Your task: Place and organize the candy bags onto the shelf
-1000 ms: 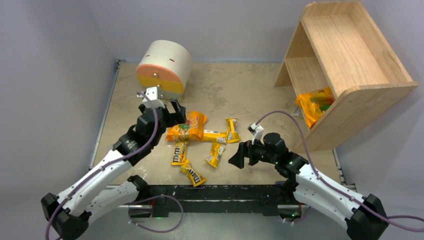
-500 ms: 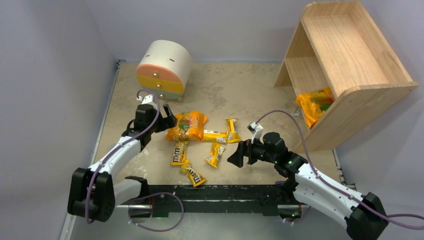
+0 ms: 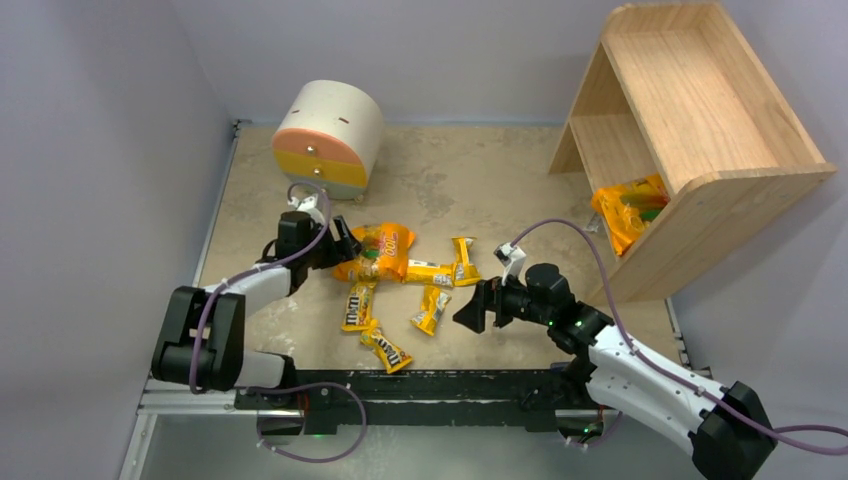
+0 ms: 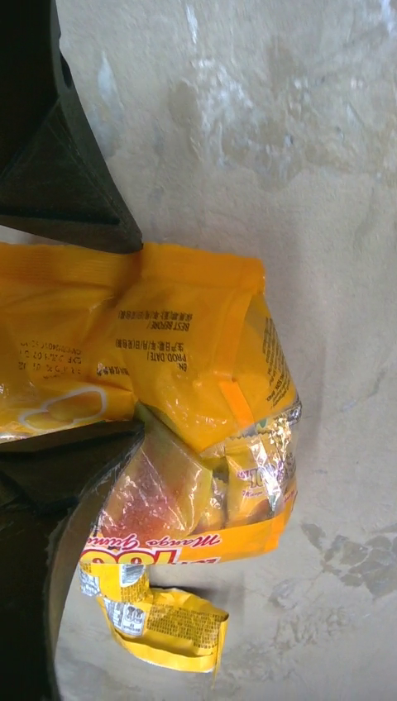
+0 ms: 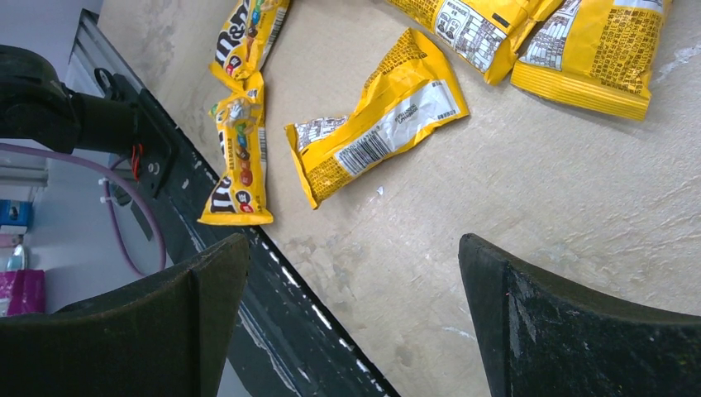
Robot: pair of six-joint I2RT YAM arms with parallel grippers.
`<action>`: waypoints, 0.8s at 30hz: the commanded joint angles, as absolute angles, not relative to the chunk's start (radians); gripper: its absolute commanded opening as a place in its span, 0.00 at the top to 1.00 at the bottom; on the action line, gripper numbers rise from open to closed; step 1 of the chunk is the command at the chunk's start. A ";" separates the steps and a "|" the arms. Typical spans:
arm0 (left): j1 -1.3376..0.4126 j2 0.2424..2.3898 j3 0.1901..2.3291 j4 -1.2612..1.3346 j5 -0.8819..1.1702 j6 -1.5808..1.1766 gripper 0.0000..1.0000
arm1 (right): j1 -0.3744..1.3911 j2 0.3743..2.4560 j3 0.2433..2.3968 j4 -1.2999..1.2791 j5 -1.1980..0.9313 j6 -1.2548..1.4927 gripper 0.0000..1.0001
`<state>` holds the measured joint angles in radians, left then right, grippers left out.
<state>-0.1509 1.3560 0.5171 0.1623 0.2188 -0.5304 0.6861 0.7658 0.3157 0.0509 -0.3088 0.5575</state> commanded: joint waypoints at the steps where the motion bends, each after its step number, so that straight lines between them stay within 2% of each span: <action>1: -0.147 1.430 0.493 0.260 0.344 -0.501 0.29 | 0.681 0.768 0.346 0.075 -0.320 0.561 0.01; 4: -0.147 1.457 0.492 0.283 0.391 -0.502 0.47 | 0.681 0.763 0.351 0.073 -0.316 0.559 0.01; 6: -0.147 1.464 0.486 0.306 0.424 -0.506 0.64 | 0.681 0.757 0.354 0.076 -0.315 0.561 0.01; 9: -0.148 1.437 0.474 0.343 0.474 -0.532 0.94 | 0.681 0.759 0.358 0.093 -0.305 0.576 0.01; 10: -0.147 1.418 0.464 0.361 0.488 -0.552 1.00 | 0.681 0.761 0.361 0.101 -0.294 0.587 0.01; 17: -0.162 1.145 0.364 0.529 0.524 -0.777 1.00 | 0.681 0.813 0.393 0.279 -0.159 0.761 0.01; 24: -0.306 0.794 0.340 0.562 0.357 -0.912 1.00 | 0.684 0.963 0.495 0.465 -0.231 0.848 0.01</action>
<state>-0.2268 0.9466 0.3229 0.3965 0.4347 -0.7868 0.6857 0.9146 0.4206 0.2859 -0.2104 0.7639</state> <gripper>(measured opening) 0.031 0.987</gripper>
